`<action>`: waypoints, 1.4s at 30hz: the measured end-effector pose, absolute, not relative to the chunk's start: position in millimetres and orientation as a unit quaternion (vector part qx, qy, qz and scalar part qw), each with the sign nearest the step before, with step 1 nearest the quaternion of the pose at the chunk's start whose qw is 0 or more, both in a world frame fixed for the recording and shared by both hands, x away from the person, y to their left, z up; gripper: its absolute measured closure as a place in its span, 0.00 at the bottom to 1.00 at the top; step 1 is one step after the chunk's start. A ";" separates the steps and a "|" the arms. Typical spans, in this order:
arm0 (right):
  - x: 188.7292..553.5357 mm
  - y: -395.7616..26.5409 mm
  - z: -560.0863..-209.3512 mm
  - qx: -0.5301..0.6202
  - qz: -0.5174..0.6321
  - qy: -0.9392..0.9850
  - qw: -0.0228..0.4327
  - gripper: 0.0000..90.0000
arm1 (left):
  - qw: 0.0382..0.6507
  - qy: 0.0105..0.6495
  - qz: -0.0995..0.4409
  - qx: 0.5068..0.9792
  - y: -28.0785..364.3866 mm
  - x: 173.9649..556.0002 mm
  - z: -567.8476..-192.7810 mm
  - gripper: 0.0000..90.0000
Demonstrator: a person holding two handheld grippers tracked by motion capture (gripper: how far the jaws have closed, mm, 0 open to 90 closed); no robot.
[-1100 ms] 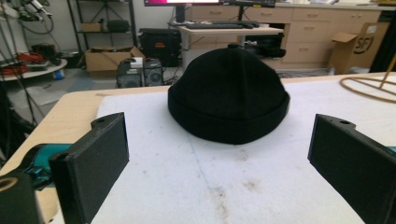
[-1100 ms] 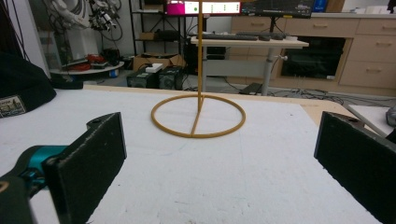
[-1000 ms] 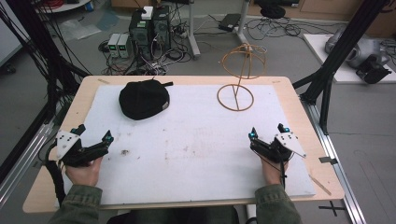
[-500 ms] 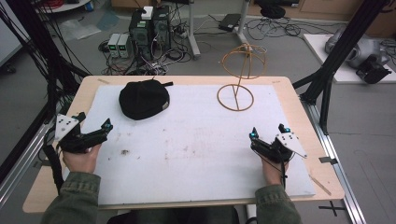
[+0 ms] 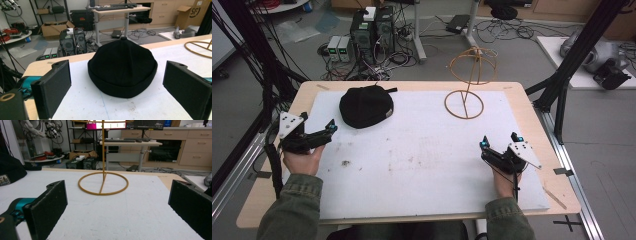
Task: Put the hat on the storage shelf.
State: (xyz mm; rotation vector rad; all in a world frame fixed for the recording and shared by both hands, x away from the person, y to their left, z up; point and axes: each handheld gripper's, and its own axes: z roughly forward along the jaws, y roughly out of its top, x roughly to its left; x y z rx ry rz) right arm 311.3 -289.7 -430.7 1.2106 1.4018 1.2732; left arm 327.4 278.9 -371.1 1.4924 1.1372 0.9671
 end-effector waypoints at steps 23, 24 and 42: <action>313.4 -290.8 -430.6 0.481 0.514 0.565 0.431 0.01 | 0.447 0.482 0.382 0.649 251.1 387.2 -364.1 0.09; 313.6 -290.5 -430.7 0.481 0.514 0.564 0.431 0.01 | 0.444 0.483 0.382 0.651 249.7 391.0 -364.4 0.09; 314.3 -289.2 -430.6 0.471 0.522 0.572 0.423 0.01 | 0.416 0.492 0.358 0.676 223.9 447.1 -359.5 0.11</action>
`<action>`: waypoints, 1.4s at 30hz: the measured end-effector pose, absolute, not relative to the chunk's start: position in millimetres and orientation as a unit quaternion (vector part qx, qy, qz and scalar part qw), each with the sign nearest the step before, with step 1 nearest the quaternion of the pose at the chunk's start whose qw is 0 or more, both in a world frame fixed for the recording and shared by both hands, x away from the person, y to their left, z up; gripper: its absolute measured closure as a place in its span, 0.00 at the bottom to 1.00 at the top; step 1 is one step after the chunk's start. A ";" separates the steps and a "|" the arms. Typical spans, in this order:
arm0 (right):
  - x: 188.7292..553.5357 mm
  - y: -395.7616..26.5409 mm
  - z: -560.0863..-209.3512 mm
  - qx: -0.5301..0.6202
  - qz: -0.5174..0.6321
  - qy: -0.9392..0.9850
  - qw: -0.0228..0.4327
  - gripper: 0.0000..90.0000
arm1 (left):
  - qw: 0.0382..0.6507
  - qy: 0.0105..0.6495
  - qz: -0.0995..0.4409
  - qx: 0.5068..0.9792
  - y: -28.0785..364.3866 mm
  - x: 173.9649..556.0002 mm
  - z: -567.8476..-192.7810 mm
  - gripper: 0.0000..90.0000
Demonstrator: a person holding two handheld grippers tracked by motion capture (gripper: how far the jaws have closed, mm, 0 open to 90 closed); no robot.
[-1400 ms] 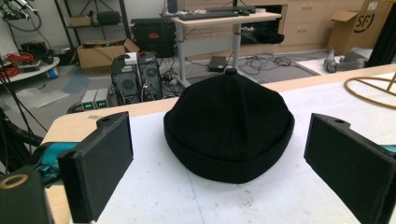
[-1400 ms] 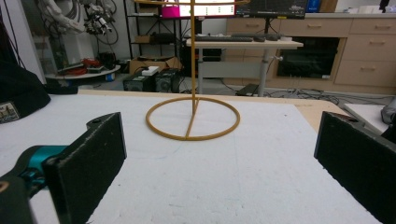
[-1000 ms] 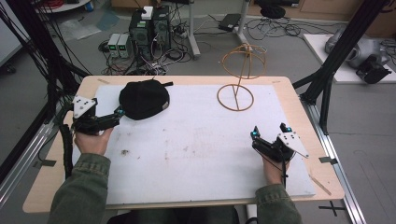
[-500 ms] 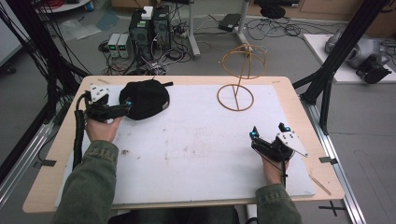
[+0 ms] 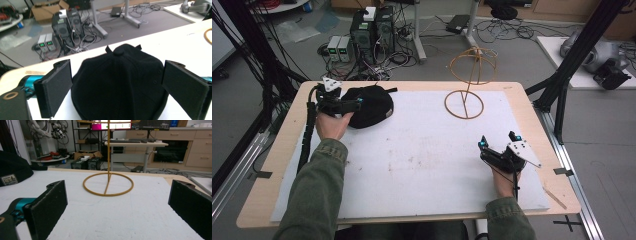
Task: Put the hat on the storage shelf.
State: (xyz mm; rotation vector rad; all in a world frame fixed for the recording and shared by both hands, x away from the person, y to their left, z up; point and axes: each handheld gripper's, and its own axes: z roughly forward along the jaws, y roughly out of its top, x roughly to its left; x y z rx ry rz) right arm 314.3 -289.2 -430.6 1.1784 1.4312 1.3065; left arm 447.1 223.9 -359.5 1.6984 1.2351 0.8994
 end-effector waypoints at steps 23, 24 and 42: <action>314.8 -290.2 -432.2 0.468 0.522 0.579 0.417 0.01 | 0.373 0.536 0.277 0.705 206.0 471.3 -406.0 0.34; 314.8 -290.3 -432.3 0.468 0.521 0.579 0.417 0.01 | 0.372 0.538 0.280 0.702 205.9 471.2 -406.0 0.38; 314.7 -290.1 -432.6 0.466 0.520 0.583 0.414 0.01 | 0.388 0.543 0.264 0.697 214.4 468.8 -405.4 0.88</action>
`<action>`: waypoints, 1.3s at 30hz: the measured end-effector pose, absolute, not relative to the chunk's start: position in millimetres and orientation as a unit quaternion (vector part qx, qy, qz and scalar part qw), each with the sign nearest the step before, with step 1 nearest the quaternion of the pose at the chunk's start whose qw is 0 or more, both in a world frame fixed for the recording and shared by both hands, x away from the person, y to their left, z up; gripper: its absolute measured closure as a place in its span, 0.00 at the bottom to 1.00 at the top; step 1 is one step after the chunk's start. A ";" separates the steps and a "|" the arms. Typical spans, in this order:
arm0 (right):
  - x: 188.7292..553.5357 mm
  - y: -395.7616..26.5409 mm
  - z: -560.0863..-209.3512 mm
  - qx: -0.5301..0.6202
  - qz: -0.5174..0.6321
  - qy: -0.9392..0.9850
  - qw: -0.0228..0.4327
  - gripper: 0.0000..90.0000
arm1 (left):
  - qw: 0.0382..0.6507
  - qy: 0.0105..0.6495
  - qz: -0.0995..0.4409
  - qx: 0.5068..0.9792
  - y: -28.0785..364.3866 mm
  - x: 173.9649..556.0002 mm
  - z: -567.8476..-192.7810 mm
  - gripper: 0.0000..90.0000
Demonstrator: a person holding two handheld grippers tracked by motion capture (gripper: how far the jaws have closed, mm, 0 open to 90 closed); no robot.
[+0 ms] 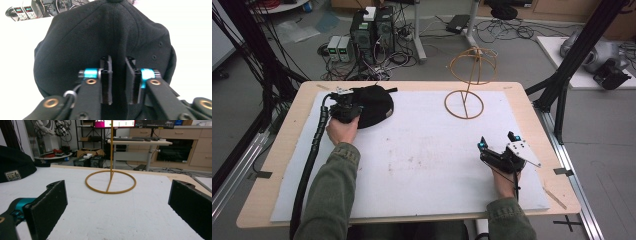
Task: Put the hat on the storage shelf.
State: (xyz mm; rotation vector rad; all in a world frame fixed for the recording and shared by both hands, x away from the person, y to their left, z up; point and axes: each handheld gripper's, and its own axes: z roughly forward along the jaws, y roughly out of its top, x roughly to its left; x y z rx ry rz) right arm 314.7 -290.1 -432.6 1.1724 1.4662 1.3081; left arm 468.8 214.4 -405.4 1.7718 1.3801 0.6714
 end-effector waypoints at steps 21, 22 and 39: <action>313.8 -290.4 -432.3 0.465 0.516 0.584 0.420 0.01 | 0.391 0.505 0.285 0.714 213.7 459.3 -401.8 0.98; 313.9 -290.3 -432.4 0.465 0.516 0.584 0.420 0.01 | 0.394 0.501 0.288 0.714 212.9 457.7 -400.3 0.98; 313.9 -290.3 -432.5 0.469 0.514 0.582 0.420 0.01 | 0.466 0.467 0.374 0.652 211.3 428.8 -355.2 0.98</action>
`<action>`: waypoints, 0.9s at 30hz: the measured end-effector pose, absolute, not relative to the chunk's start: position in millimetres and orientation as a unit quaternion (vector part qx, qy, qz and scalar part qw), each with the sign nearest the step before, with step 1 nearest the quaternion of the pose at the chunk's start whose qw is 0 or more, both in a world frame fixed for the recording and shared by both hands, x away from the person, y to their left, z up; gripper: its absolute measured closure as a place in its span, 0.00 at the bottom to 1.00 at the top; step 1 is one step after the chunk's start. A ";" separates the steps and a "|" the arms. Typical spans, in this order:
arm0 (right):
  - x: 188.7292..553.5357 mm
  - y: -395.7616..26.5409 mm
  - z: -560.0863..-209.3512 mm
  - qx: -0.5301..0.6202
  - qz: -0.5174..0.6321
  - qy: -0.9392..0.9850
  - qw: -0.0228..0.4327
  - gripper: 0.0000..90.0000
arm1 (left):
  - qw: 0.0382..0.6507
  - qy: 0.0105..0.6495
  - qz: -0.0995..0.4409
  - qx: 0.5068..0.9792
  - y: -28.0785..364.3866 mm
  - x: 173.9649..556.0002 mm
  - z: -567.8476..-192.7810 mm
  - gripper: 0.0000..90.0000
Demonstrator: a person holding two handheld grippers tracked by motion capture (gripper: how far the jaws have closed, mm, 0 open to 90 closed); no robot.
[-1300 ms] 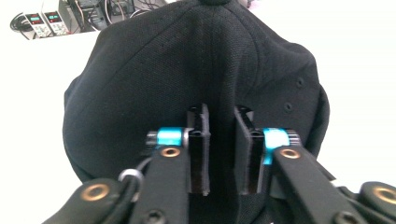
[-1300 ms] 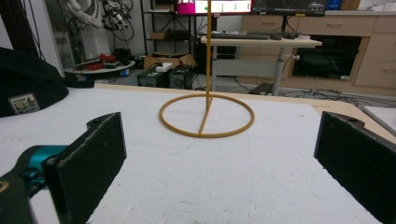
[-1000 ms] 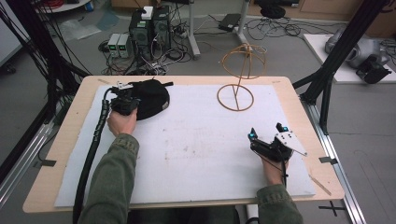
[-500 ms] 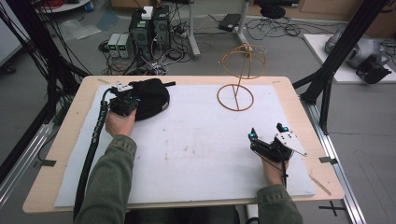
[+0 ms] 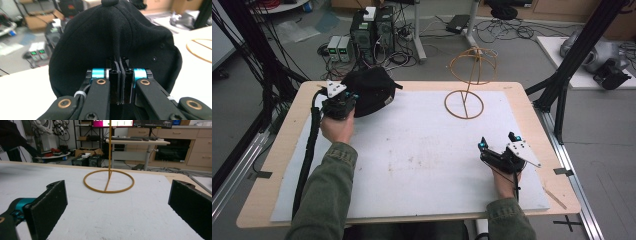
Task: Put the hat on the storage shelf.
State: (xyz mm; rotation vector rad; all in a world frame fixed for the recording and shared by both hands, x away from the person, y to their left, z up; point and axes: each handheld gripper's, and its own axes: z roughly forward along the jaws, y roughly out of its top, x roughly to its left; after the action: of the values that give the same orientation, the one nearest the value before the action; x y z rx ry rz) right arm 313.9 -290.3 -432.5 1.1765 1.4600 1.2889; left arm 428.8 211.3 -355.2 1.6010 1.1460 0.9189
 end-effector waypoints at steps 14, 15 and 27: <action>314.7 -289.4 -433.2 0.470 0.513 0.585 0.418 0.01 | 0.522 0.433 0.426 0.598 204.1 410.9 -328.1 0.98; 314.7 -289.4 -433.2 0.470 0.513 0.585 0.418 0.01 | 0.525 0.427 0.430 0.597 202.4 410.4 -325.0 0.98; 314.6 -289.4 -433.0 0.472 0.515 0.583 0.415 0.01 | 0.560 0.392 0.439 0.582 177.9 414.7 -297.7 0.98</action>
State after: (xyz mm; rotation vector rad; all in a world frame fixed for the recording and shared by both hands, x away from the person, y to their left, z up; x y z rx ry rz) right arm 314.6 -289.4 -433.0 1.1847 1.4633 1.2945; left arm 414.7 177.9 -297.7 1.3716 0.9249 1.0355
